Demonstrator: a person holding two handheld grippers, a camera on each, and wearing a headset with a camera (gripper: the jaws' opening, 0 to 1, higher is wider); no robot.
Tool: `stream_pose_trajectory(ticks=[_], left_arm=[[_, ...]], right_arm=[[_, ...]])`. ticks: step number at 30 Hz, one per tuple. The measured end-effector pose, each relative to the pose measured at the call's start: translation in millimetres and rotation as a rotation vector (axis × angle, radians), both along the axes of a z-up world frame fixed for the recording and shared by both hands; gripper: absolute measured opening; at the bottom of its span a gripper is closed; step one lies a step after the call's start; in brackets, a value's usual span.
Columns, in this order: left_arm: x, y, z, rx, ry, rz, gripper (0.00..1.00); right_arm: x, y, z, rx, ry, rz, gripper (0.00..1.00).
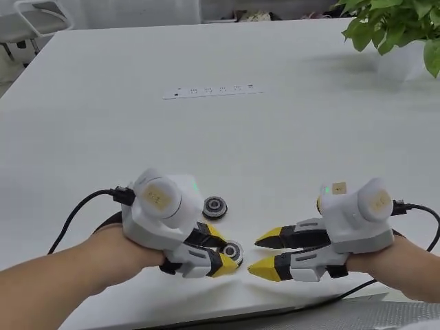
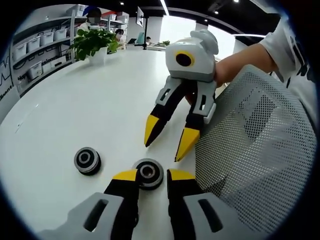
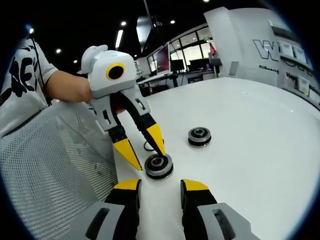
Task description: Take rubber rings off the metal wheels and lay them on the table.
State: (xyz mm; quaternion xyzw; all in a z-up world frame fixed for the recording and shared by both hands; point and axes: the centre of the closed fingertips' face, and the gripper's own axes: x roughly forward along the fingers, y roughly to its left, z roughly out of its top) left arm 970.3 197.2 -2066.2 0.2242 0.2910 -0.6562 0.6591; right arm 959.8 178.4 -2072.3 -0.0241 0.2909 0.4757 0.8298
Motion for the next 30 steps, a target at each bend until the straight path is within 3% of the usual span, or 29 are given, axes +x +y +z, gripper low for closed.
stream_pose_trajectory(ticks=[7, 10, 19, 30], left_arm=[[3.2, -0.9, -0.8, -0.012, 0.01, 0.022, 0.14], [5.4, -0.8, -1.8, -0.004, -0.031, 0.011, 0.1], [4.7, -0.4, -2.5, 0.001, -0.087, -0.016, 0.08], [5.0, -0.8, -2.5, -0.001, -0.123, -0.033, 0.08]], right_arm=[[-0.2, 1.1, -1.1, -0.003, 0.001, 0.003, 0.29], [0.3, 1.9, -0.8, -0.002, 0.0, 0.003, 0.29], [2.5, 7.8, -2.8, -0.001, -0.003, 0.012, 0.29], [4.6, 15.2, -5.5, -0.011, -0.008, 0.033, 0.28]])
